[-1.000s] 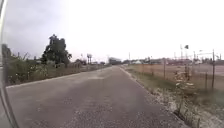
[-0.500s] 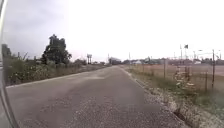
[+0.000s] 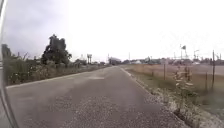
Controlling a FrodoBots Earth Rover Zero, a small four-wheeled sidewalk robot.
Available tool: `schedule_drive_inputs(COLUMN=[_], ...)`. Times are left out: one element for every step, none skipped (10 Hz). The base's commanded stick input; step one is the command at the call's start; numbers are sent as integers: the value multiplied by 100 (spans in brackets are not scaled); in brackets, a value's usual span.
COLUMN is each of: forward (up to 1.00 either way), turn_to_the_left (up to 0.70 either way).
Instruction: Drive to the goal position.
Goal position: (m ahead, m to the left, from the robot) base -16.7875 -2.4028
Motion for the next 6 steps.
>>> schedule_drive_inputs(forward=[8, 8, 8, 7, 8, 8], turn_to_the_left=[0, 0, 0, 0, 0, 0])
